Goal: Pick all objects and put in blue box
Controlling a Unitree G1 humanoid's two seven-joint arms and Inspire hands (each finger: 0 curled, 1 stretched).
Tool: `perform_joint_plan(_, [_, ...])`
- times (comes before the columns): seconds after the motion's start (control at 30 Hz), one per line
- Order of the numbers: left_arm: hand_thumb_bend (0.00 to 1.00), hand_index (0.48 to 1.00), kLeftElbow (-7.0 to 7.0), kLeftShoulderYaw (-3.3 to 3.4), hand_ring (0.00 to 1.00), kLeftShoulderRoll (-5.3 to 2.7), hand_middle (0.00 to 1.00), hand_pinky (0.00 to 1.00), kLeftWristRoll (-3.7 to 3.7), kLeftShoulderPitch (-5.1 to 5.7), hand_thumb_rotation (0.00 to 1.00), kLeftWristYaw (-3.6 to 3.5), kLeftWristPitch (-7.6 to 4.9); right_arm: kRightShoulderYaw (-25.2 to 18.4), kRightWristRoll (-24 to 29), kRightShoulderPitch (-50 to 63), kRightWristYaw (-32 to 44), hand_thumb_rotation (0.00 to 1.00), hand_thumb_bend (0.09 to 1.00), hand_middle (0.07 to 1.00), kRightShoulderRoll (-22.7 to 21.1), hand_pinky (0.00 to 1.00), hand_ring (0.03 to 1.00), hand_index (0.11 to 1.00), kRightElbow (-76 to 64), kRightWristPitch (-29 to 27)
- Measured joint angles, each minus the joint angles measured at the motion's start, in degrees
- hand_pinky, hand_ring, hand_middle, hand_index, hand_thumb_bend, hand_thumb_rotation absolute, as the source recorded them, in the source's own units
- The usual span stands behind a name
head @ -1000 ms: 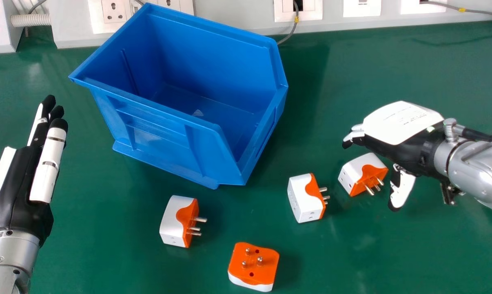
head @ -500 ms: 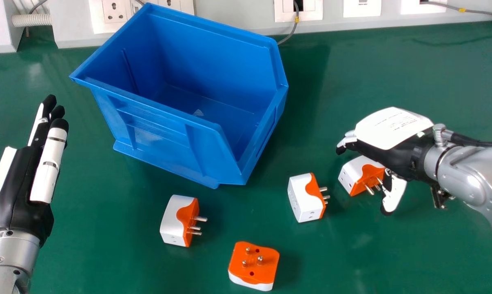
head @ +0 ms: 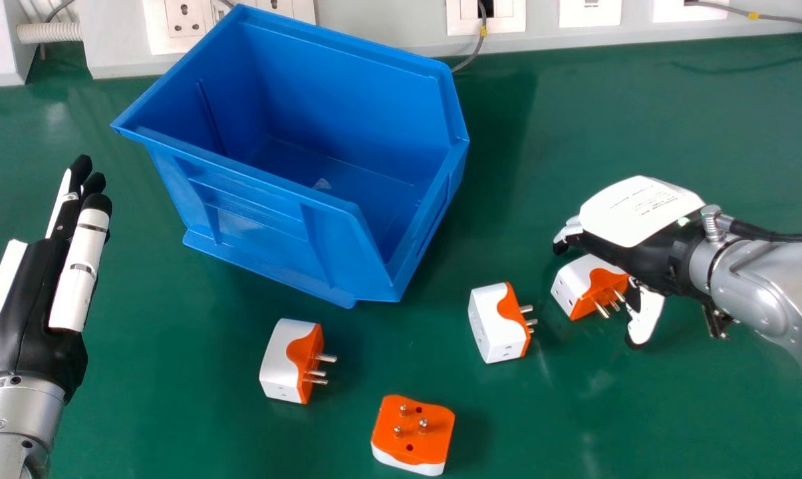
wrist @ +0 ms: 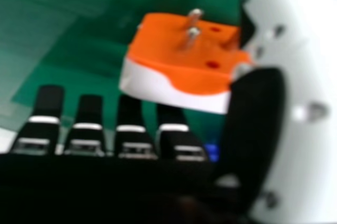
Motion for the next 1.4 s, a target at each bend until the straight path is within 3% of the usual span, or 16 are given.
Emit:
perform_joint_plan(0.3, [0.28, 1.0, -0.1, 0.01, 1.0, 0.0, 1.0, 1.0, 0.01, 0.21, 1.0, 0.02, 0.06, 0.71, -0.04, -0.37, 0.31, 0.0, 0.613, 0.881, 0.01, 0.8, 0.892, 0.813, 0.32, -0.4])
perform_joint_plan(0.63, [0.28, 1.0, -1.82, 0.02, 1.0, 0.0, 1.0, 1.0, 0.01, 0.64, 1.0, 0.04, 0.93, 1.16, -0.01, -0.57, 0.33, 0.0, 0.61, 0.882, 0.16, 0.8, 0.89, 0.809, 0.78, -0.41])
perform_joint_plan(1.4, [0.29, 1.0, -2.75, 0.02, 1.0, 0.0, 1.0, 0.99, 0.07, 1.08, 1.0, 0.04, 1.15, 1.85, -0.05, -0.84, -0.57, 0.0, 0.617, 0.882, 1.66, 0.81, 0.887, 0.809, 1.89, -0.68])
